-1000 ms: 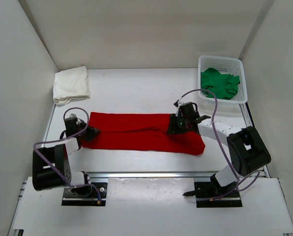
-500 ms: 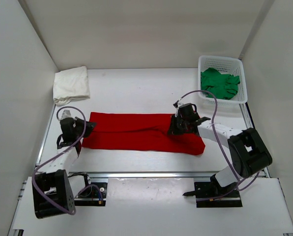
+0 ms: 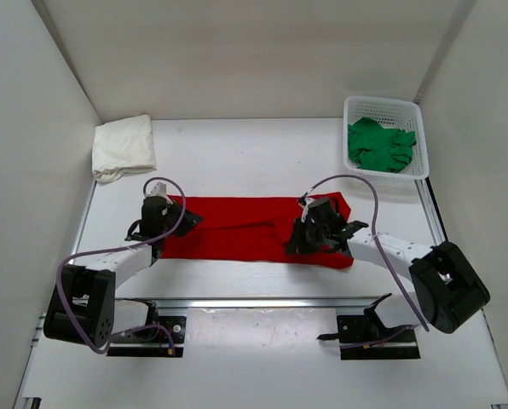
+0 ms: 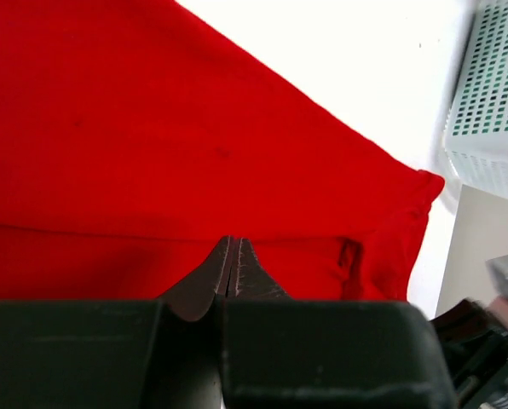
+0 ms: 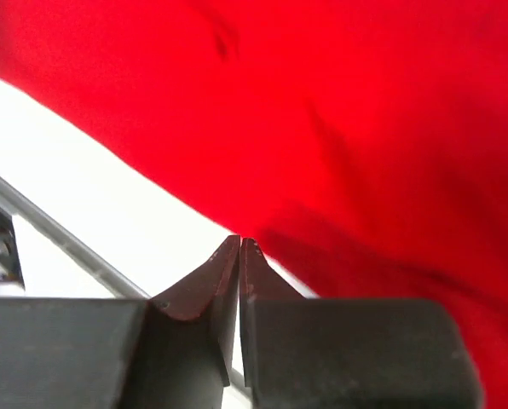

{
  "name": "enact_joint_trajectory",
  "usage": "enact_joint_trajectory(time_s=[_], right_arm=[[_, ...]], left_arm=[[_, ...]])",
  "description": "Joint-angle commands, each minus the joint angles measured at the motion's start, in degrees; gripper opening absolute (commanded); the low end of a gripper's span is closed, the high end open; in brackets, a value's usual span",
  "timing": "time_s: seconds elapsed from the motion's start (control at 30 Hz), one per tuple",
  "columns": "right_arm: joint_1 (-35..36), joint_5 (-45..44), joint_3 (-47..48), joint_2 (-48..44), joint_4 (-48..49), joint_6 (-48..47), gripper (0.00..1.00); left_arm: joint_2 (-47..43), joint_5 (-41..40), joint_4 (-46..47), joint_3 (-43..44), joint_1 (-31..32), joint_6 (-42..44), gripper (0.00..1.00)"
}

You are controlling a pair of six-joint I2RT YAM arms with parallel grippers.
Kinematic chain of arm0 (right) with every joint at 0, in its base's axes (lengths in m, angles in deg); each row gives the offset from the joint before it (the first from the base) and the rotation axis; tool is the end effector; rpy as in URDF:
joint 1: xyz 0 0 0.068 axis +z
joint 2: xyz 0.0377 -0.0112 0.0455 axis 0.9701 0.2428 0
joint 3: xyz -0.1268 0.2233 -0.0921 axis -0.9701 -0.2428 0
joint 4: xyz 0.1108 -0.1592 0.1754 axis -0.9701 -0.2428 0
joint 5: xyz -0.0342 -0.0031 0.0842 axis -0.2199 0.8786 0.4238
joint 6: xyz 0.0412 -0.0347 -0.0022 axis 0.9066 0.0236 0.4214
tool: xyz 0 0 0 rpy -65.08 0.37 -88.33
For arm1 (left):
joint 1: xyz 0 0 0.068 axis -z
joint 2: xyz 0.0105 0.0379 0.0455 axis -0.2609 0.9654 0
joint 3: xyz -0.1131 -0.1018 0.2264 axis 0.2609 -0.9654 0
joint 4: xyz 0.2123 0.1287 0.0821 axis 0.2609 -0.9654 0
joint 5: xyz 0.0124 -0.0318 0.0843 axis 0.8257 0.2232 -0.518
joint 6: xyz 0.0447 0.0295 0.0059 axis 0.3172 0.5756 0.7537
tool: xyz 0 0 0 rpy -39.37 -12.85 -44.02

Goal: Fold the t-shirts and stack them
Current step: Fold the other side of the tshirt into a rectangle

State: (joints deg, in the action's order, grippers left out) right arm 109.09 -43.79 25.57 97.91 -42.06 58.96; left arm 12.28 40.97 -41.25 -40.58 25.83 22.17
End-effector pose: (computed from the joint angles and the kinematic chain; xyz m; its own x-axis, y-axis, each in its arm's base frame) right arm 0.2073 0.1489 0.1697 -0.9037 0.0019 -0.4281 -0.2565 0.7982 0.5451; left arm 0.2282 -0.0512 0.1602 -0.6407 -0.6350 -0.4316 -0.2006 0.6810 -0.7043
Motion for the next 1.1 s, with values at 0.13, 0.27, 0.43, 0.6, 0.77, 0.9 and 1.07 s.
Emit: enact_joint_trajectory(time_s=[0.13,0.27,0.43,0.6,0.77,0.9,1.07], right_arm=[[0.26,5.51,-0.46,-3.21,1.01,0.93,0.19],[-6.75,0.07,0.24,-8.67,-2.86,-1.70,0.22],[-12.74,-1.96,-1.33,-11.04,-2.70,-4.00,0.20],[-17.67,1.11,-5.73,-15.96,-0.13,-3.12,0.20],[-18.03,1.12,-7.14,-17.46,-1.19,-4.26,0.20],[-18.47,2.79,-8.72,-19.39,-0.05,-3.74,0.21],[-18.99,4.02,-10.22,-19.66,0.65,-4.09,0.22]], left_arm=[[1.35,0.60,5.26,3.10,3.97,-1.96,0.06],[5.30,-0.36,5.44,7.05,9.59,-1.35,0.07],[10.05,-3.51,3.50,10.92,25.74,1.29,0.09],[17.16,-3.88,10.16,12.41,35.86,-2.13,0.16],[24.19,-4.05,10.71,17.16,37.55,-4.60,0.19],[26.92,-4.40,12.90,18.04,37.55,-6.80,0.29],[29.39,-5.72,12.56,20.33,38.00,-7.50,0.40]])
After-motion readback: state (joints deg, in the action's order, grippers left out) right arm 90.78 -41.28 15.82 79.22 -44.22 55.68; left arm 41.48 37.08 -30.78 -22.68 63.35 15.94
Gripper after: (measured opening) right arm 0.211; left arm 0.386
